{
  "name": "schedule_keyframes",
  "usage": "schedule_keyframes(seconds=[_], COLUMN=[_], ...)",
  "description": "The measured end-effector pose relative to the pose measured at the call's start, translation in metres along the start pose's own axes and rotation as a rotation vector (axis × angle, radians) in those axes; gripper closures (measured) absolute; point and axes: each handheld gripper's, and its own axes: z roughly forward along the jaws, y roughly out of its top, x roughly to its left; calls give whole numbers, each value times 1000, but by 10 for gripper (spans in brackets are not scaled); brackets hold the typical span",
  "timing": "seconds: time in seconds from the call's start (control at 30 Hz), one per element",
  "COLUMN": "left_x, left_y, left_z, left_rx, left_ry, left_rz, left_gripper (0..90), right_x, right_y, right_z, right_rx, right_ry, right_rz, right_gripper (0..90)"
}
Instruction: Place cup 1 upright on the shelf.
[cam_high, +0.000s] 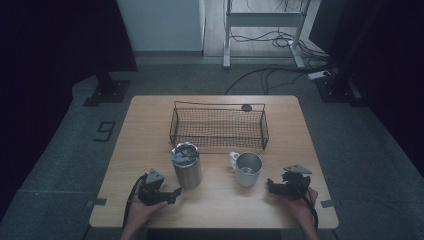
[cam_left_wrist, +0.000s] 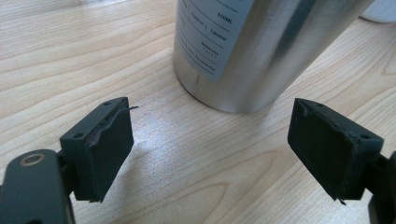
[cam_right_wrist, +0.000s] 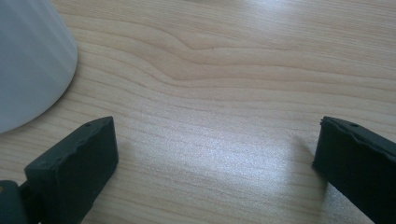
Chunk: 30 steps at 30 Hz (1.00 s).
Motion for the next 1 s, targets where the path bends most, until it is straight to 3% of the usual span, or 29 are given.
schedule_keyframes(seconds=[0.37, 1.0], left_x=[4, 8], left_y=[0, 1], left_z=[-13, -20], left_rx=[-25, -42], left_ry=[12, 31], left_rz=[-14, -30], left_gripper=[145, 146], right_x=[-4, -6], right_y=[-2, -3], right_z=[-2, -3], right_rx=[-4, -4], right_ry=[8, -2], right_rz=[-9, 4], right_gripper=[0, 0])
